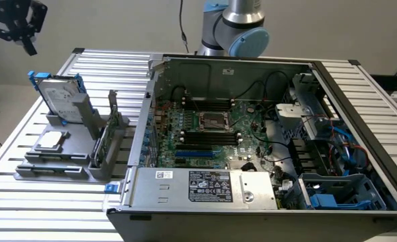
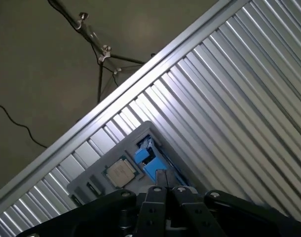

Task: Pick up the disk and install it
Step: 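Pick up the disk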

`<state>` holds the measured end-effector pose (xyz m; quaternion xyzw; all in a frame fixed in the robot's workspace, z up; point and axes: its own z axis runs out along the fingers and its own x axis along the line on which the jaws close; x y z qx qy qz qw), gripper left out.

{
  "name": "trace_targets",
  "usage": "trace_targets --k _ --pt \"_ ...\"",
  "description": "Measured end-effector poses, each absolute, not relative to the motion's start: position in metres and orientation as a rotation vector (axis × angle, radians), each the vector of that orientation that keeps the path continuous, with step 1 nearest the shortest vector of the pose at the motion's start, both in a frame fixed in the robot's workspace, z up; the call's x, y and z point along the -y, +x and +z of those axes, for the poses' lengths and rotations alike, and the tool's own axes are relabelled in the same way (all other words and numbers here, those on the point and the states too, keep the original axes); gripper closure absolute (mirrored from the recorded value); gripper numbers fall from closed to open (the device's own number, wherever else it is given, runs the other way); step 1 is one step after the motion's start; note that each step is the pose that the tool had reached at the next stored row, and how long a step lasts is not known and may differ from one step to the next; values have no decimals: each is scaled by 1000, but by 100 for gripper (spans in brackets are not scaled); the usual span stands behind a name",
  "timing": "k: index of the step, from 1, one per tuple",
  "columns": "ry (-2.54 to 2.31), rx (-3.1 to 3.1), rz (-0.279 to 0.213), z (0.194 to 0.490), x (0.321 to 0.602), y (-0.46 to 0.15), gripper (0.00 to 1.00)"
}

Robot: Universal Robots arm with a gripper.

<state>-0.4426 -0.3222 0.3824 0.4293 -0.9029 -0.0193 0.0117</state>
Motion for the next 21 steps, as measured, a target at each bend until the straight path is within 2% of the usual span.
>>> trace_targets --k 21 --pt "1846 2504 -52 382 322 -443 89"
